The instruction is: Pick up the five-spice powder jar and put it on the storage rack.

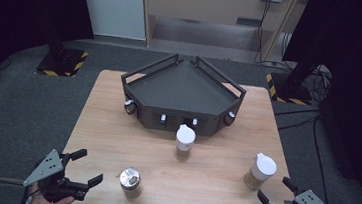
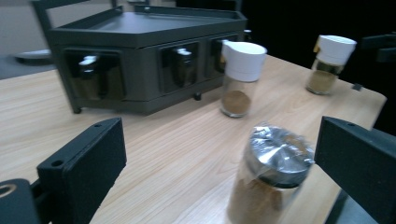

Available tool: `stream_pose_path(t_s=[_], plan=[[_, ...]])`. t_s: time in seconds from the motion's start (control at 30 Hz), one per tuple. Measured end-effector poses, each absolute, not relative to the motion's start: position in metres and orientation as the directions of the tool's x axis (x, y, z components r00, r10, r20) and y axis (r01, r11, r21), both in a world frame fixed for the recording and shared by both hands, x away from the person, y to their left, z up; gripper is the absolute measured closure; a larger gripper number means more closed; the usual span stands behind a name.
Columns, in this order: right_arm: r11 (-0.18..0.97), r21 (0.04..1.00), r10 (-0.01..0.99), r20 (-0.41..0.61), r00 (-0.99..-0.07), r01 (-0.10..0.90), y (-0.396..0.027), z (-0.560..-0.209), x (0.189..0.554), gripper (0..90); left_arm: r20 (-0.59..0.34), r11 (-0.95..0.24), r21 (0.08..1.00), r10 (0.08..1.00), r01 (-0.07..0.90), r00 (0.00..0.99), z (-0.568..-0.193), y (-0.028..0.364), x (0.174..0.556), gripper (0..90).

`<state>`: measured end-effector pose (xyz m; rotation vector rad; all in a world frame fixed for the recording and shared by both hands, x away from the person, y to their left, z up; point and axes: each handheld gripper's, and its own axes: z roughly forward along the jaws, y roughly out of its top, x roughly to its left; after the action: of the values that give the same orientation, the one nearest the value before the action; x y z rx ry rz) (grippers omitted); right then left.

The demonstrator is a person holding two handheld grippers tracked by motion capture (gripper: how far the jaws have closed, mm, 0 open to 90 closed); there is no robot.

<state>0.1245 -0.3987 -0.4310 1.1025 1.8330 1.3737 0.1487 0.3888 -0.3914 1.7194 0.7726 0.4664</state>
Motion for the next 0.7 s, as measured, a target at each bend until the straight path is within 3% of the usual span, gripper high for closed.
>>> stream_pose_path(t_s=[0.7], plan=[[0.124,0.956,0.875,0.02,-0.484,0.264,-0.399,-0.431,0.124,2.6,-0.094,-0.213,0.937,0.607,0.276,0.789,-0.405,0.352,0.18,1.5]])
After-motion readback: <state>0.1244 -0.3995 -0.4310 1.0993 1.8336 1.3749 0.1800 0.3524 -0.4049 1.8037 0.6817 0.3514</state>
